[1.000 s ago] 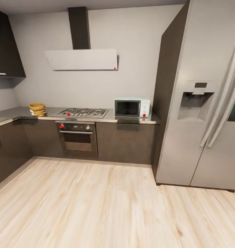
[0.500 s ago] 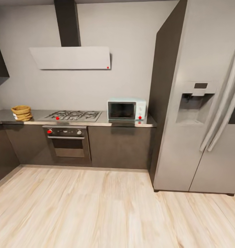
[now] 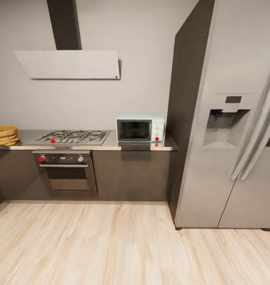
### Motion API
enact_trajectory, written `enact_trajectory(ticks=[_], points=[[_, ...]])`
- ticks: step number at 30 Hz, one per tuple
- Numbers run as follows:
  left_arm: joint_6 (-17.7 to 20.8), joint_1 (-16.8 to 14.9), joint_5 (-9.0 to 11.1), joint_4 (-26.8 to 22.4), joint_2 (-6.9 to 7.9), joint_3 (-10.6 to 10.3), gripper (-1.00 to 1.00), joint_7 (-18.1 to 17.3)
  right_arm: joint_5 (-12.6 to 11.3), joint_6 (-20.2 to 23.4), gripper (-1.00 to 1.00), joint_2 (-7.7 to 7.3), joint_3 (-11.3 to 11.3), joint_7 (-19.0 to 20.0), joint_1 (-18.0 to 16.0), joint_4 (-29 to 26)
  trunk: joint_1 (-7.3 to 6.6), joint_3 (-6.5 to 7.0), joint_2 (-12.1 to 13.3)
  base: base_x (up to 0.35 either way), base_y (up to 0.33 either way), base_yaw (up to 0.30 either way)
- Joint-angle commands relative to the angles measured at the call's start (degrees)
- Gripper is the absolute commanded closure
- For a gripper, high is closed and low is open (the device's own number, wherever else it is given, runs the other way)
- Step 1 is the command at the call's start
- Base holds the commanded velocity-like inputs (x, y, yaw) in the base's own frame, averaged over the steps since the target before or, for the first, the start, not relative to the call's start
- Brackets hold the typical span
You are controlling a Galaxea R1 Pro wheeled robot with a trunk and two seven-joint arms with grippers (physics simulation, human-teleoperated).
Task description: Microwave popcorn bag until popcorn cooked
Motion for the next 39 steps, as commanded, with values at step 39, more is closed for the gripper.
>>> enact_trajectory(ticks=[39], points=[[-0.29,-0.01,0.77,0.02,-0.09,0.00,-1.00,0.10,0.29,-0.22,-1.00,-0.18,-0.01,-0.07,-0.03,0.09,0.03,-0.03,-0.02,0.335,0.000,-0.002]])
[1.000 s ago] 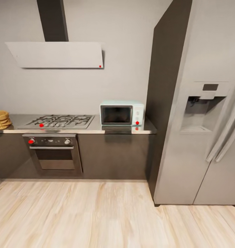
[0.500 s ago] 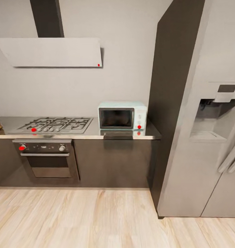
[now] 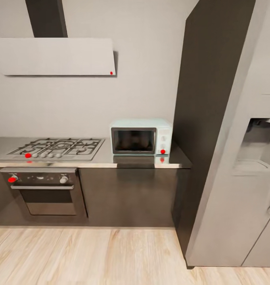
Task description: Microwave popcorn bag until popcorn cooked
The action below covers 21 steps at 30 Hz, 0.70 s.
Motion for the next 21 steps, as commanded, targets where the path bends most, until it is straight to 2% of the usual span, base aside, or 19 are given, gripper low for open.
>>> enact_trajectory(ticks=[1,4,7,21], points=[[-0.05,-0.01,0.85,-0.02,0.03,-0.01,-1.00,0.02,0.37,-0.24,-1.00,0.00,-0.01,-0.15,-0.03,0.09,0.04,-0.04,-0.02,0.335,0.000,0.000],[-0.05,-0.01,2.55,-0.01,0.08,-0.01,-1.00,0.03,0.37,-0.21,-1.00,0.02,-0.01,-0.17,-0.03,0.09,0.04,-0.04,-0.02,0.335,0.000,0.003],[-0.05,-0.01,3.13,-0.03,0.03,-0.01,-1.00,0.03,0.42,-0.20,-1.00,0.04,-0.01,-0.21,-0.03,0.09,0.04,-0.04,-0.02,0.335,0.000,0.120],[-0.05,-0.01,3.16,0.00,-0.04,-0.08,-1.00,0.02,0.62,-0.21,-1.00,0.00,0.08,0.26,-0.03,0.09,0.04,-0.04,-0.02,0.335,0.000,0.018]])
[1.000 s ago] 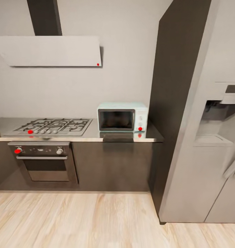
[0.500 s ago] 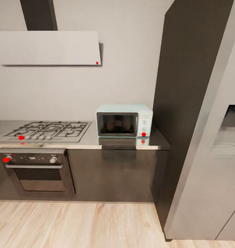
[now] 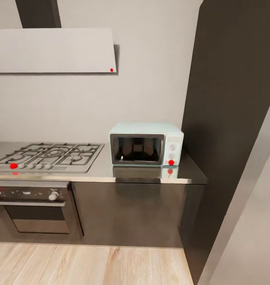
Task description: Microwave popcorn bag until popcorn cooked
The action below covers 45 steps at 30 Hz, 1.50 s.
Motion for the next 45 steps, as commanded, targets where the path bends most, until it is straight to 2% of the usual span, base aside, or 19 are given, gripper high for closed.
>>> enact_trajectory(ticks=[1,3,7,13,24,27,29,31,33,34,35,37,40,41,43,44,45], points=[[-0.05,-0.01,0.39,-0.01,0.02,-0.01,-1.00,0.03,0.39,-0.22,-1.00,0.04,0.00,-0.10,-0.03,0.09,0.04,-0.04,-0.02,0.335,0.000,0.000],[-0.38,-0.01,0.72,-0.34,0.09,-0.01,-1.00,-0.04,0.73,0.13,-1.00,-0.02,-0.33,-0.13,-0.36,-0.25,0.04,-0.04,-0.02,0.168,0.000,0.000],[-0.53,-0.01,0.35,-0.47,0.06,0.06,-1.00,-0.06,0.88,1.42,-1.00,0.64,0.52,0.25,-1.01,-1.55,0.04,-0.04,-0.02,0.004,0.000,0.000],[-0.83,-0.01,0.21,-0.44,0.12,0.07,-1.00,-0.06,1.01,-0.53,-1.00,0.62,0.61,0.95,0.96,-0.22,0.04,-0.04,-0.02,0.209,0.110,0.000],[-0.84,-0.01,0.21,-0.44,0.12,0.08,-1.00,-0.06,1.17,-4.06,-1.00,0.65,0.72,0.97,1.05,0.23,0.04,-0.04,-0.02,0.178,0.144,0.000],[-0.84,-0.01,0.26,-0.44,0.12,0.14,-1.00,-0.04,1.46,-4.04,-1.00,0.59,0.52,0.90,1.03,-1.13,0.04,-0.04,-0.02,0.004,0.004,0.000],[-0.84,-0.01,0.29,-0.44,0.12,0.15,-1.00,-0.05,1.52,-3.16,-1.00,0.71,0.58,0.92,1.03,-6.02,0.04,-0.04,-0.02,0.001,0.000,0.000],[-0.84,-0.01,0.29,-0.44,0.12,0.15,-1.00,-0.04,1.43,1.05,-1.00,0.76,0.60,0.96,1.03,-13.06,0.04,-0.04,-0.02,0.000,0.000,0.000],[-0.84,-0.01,0.30,-0.44,0.11,0.16,-1.00,-0.01,1.38,10.10,-1.00,0.83,0.65,0.97,1.03,-24.99,0.04,-0.04,-0.02,0.000,0.000,0.000],[-0.84,-0.01,0.30,-0.44,0.11,0.16,-1.00,-0.01,1.38,13.13,-1.00,0.85,0.69,0.97,1.03,-29.77,0.04,-0.04,-0.02,0.000,0.000,0.000],[-0.88,-0.01,0.30,-0.44,0.10,0.16,-1.00,0.01,1.35,17.41,-1.00,0.90,0.65,0.97,1.03,-37.43,0.04,-0.04,-0.02,0.000,0.000,0.000],[-3.41,-0.01,0.33,-0.34,0.05,0.16,-1.00,0.01,1.14,31.57,-1.00,0.95,0.58,0.97,1.03,-57.52,0.04,-0.04,-0.02,0.000,0.000,0.000],[-4.85,-0.01,0.38,-0.27,0.04,0.16,-1.00,0.02,1.14,48.51,-1.00,0.96,0.63,0.97,1.03,-81.08,0.04,-0.04,-0.02,-0.009,0.000,0.000],[-4.97,-0.01,0.38,-0.27,0.08,0.16,-1.00,0.03,1.17,53.90,-1.00,0.94,0.75,0.97,1.03,-86.61,0.04,-0.04,-0.02,-0.063,0.000,0.000],[-5.03,0.01,0.39,-0.27,0.10,0.16,-1.00,0.03,1.18,57.16,-1.00,0.81,1.16,0.96,0.39,-89.45,0.04,-0.04,-0.02,-0.079,0.000,0.000],[-5.05,0.00,0.39,-0.27,0.10,0.17,-1.00,0.03,1.19,59.22,-1.00,0.84,1.33,0.93,-3.50,-90.41,0.04,-0.04,-0.02,-0.091,0.000,0.000],[-5.05,0.00,0.39,-0.27,0.11,0.16,-1.00,0.03,1.19,60.32,-1.00,0.85,1.35,0.91,-5.38,-90.58,0.04,-0.04,-0.02,-0.092,0.000,0.000]])
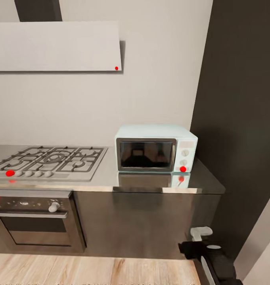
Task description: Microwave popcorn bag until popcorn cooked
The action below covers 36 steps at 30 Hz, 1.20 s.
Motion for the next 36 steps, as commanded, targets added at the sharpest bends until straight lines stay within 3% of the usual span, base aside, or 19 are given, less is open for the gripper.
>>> enact_trajectory(ticks=[1,3,6,7,11,14,19,28,30,31,36], points=[[-0.12,-0.01,0.29,-0.03,0.00,0.02,-1.00,0.02,0.41,2.52,-1.00,0.02,0.06,0.05,-3.45,-0.20,-0.01,-0.06,-0.04,-0.093,0.000,0.000],[-0.12,-0.01,0.29,-0.03,0.01,0.05,-1.00,0.02,0.41,6.17,-1.00,0.07,0.04,0.05,-8.49,-0.29,-0.01,-0.06,-0.04,-0.093,0.000,0.000],[-0.12,-0.01,0.29,-0.03,0.01,0.03,-1.00,0.02,0.17,6.17,-1.00,0.25,0.02,0.04,-17.07,-0.34,-0.01,-0.06,-0.04,-0.094,0.000,0.000],[-0.12,-0.01,0.29,-0.03,0.01,0.04,-1.00,0.02,0.03,6.17,-1.00,1.06,-0.04,0.02,-22.91,-0.35,-0.01,-0.06,-0.04,-0.094,0.000,0.000],[-0.12,-0.01,0.29,-0.03,0.01,0.02,-1.00,0.02,-0.02,6.17,-1.00,2.46,-0.29,-0.04,-31.91,-0.35,-0.01,-0.06,-0.04,-0.091,0.000,0.000],[-0.12,-0.01,0.29,-0.03,0.01,0.03,-1.00,0.02,-0.03,6.17,-1.00,2.83,-0.39,-0.05,-36.86,-0.35,-0.01,-0.06,-0.04,-0.056,0.000,0.000],[-0.12,-0.01,0.29,-0.03,0.01,0.02,-1.00,0.02,-0.11,6.17,-1.00,3.60,-0.64,-0.28,-39.48,-0.21,-0.01,-0.06,-0.04,-0.009,0.000,0.000],[-0.12,-0.01,0.24,-0.03,0.01,0.02,-1.00,-0.02,-0.10,6.17,-1.00,4.43,-0.67,-0.86,-39.23,0.20,-0.01,-0.06,-0.04,0.000,0.000,0.000],[-0.12,-0.01,0.21,-0.03,0.01,0.01,-1.00,-0.04,-0.05,3.73,-1.00,4.60,-0.63,-1.00,-38.33,0.62,-0.01,-0.06,-0.04,0.000,0.000,0.000],[-0.12,-0.01,0.21,-0.03,0.01,0.01,-1.00,-0.05,-0.05,0.06,-1.00,4.66,-0.60,-1.47,-37.47,2.80,-0.01,-0.06,-0.04,0.000,0.000,0.000],[-0.12,0.00,0.20,-0.03,-0.06,0.03,-1.00,0.01,-0.25,-8.43,-1.00,4.68,-0.60,-2.23,-37.15,11.09,-0.01,-0.06,-0.04,0.000,0.000,0.000]])
